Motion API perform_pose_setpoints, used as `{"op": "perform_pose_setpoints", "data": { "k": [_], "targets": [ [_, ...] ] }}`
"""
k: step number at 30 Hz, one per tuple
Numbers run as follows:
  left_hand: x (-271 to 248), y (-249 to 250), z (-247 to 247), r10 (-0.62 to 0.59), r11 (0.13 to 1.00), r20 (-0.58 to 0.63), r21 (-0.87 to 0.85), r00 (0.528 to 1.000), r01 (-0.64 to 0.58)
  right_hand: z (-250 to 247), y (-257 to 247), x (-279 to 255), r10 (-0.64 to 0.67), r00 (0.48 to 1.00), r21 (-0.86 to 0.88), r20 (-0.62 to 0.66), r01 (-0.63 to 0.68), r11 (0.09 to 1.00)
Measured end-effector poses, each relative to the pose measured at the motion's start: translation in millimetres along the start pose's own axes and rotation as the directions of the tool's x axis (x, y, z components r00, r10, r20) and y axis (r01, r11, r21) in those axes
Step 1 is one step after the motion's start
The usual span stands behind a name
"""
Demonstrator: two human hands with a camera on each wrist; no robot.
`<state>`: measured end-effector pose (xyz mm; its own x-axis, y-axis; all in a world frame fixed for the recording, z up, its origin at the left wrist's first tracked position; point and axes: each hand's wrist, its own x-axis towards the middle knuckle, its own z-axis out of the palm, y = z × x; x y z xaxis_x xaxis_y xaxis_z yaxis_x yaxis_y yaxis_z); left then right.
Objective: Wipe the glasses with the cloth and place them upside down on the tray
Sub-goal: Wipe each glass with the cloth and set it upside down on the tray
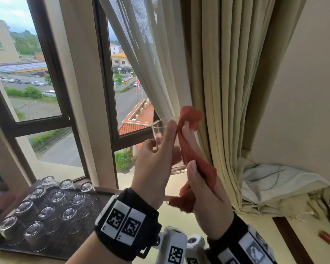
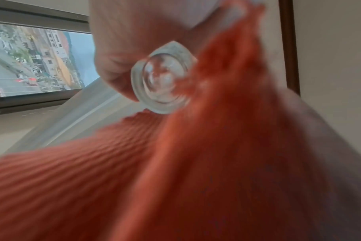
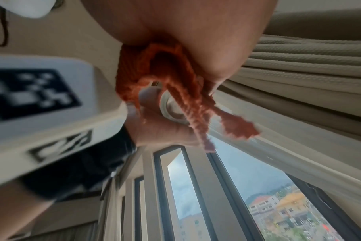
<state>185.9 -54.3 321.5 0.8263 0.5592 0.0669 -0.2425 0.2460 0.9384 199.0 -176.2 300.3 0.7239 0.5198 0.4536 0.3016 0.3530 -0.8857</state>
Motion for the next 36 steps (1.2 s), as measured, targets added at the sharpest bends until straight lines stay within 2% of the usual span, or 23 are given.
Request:
{"op": "perform_pose_setpoints", "data": {
  "k": [2,4,6,8,11,13,17,20,22,24,25,30,32,34,36],
  "targets": [
    [3,0,-5,-0.007,1.0,0.026,0.017,1.0,0.006,-5,9,-12,-0.09,0.994,-0.073,0.069,0.095,0.993],
    [6,-3,-11,-0.011,0.998,0.032,0.062,0.999,0.009,-10,28,-25,-0.095,0.985,-0.176,0.145,0.12,0.977],
    [6,-6,-16,0.0,0.997,0.029,0.078,1.0,-0.002,-11,37,-31,0.003,0.99,-0.17,0.14,0.021,0.985],
    [4,-7,-18,0.003,0.997,0.026,0.075,1.0,-0.005,-10,35,-28,0.127,0.989,-0.069,0.071,-0.122,0.99],
    [-3,-7,-11,-0.01,0.998,0.044,0.068,0.999,0.007,-15,21,-8,0.18,0.984,-0.025,-0.009,-0.18,0.983],
    [-7,-10,-4,-0.021,0.998,0.063,0.065,0.998,0.017,-14,7,7,0.138,0.99,0.045,-0.013,-0.138,0.989],
    [-9,-14,1,-0.035,0.998,0.062,0.053,0.997,0.032,0,-2,10,-0.026,0.992,0.054,0.123,0.019,0.998],
    [-4,-7,-6,-0.028,0.998,0.008,0.065,1.0,0.027,-4,17,-11,-0.083,0.985,-0.131,0.153,0.103,0.986],
    [-1,-4,-12,-0.018,0.995,-0.021,0.094,1.0,0.02,-8,36,-27,-0.011,0.99,-0.209,0.14,0.041,0.977],
    [1,-5,-16,0.002,0.994,-0.016,0.112,1.0,0.0,-11,45,-31,0.124,0.987,-0.157,0.099,-0.107,0.982],
    [0,-7,-16,0.005,0.993,-0.006,0.119,1.0,-0.004,-11,46,-29,0.144,0.986,-0.122,0.084,-0.133,0.984],
    [-7,-19,-3,-0.035,0.993,0.068,0.117,0.997,0.027,-14,17,7,0.112,0.993,0.091,-0.043,-0.108,0.99],
    [-9,-20,2,-0.059,0.994,0.075,0.093,0.995,0.052,-9,9,12,0.066,0.997,0.128,-0.038,-0.061,0.99],
    [-9,-16,3,-0.065,0.995,0.092,0.084,0.994,0.057,-8,10,4,-0.015,0.999,0.002,0.039,0.015,1.0],
    [-4,-11,1,-0.019,0.996,0.1,0.09,0.995,0.01,-12,23,-10,-0.012,0.994,-0.14,0.105,0.027,0.99]
  ]
}}
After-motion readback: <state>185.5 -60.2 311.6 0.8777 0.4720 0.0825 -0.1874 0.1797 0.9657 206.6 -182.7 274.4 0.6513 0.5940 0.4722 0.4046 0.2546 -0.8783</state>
